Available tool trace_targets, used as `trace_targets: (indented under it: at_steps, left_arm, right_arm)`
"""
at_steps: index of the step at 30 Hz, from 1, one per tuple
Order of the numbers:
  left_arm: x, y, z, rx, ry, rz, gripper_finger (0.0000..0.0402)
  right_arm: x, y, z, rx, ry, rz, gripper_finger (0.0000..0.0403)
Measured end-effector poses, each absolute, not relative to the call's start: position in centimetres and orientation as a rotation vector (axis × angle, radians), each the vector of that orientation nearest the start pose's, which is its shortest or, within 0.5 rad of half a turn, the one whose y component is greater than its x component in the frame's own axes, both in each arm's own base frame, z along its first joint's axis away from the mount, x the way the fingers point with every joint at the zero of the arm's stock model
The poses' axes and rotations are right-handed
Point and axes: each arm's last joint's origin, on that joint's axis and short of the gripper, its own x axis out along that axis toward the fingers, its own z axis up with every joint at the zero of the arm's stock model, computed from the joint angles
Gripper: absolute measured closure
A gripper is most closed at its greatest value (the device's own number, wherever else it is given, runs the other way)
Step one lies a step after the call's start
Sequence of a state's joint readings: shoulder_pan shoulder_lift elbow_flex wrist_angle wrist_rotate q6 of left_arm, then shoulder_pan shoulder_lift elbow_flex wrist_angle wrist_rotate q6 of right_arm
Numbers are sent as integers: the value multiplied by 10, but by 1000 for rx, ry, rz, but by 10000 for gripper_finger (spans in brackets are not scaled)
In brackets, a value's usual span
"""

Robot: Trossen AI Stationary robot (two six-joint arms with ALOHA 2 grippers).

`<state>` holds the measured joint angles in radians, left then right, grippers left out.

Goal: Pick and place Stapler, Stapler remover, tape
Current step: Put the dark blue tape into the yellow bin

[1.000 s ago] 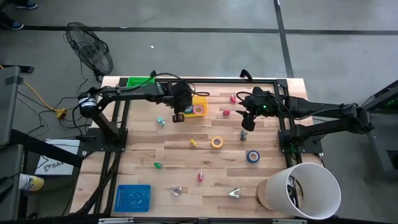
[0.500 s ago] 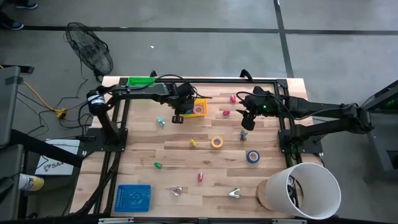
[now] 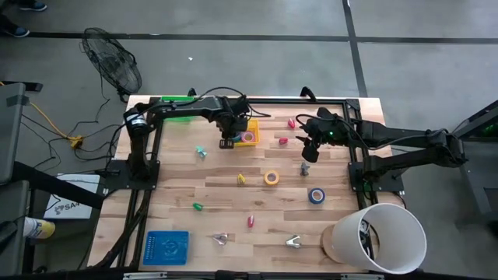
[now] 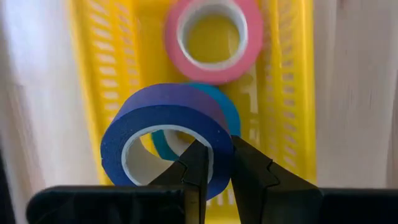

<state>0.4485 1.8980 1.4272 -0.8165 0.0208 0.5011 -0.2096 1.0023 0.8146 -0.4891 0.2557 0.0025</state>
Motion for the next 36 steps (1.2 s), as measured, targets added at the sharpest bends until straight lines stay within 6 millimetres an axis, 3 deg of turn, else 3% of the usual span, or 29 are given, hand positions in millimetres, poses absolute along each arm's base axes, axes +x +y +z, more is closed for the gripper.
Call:
trace_targets:
  at_steps: [19, 36]
  left_arm:
    - [346, 165, 197, 142, 1332, 21, 354]
    - [346, 164, 197, 138, 1334, 9, 296]
  right_arm:
    - [198, -50, 279, 4, 677, -463, 227]
    - [198, -50, 279, 11, 676, -458, 227]
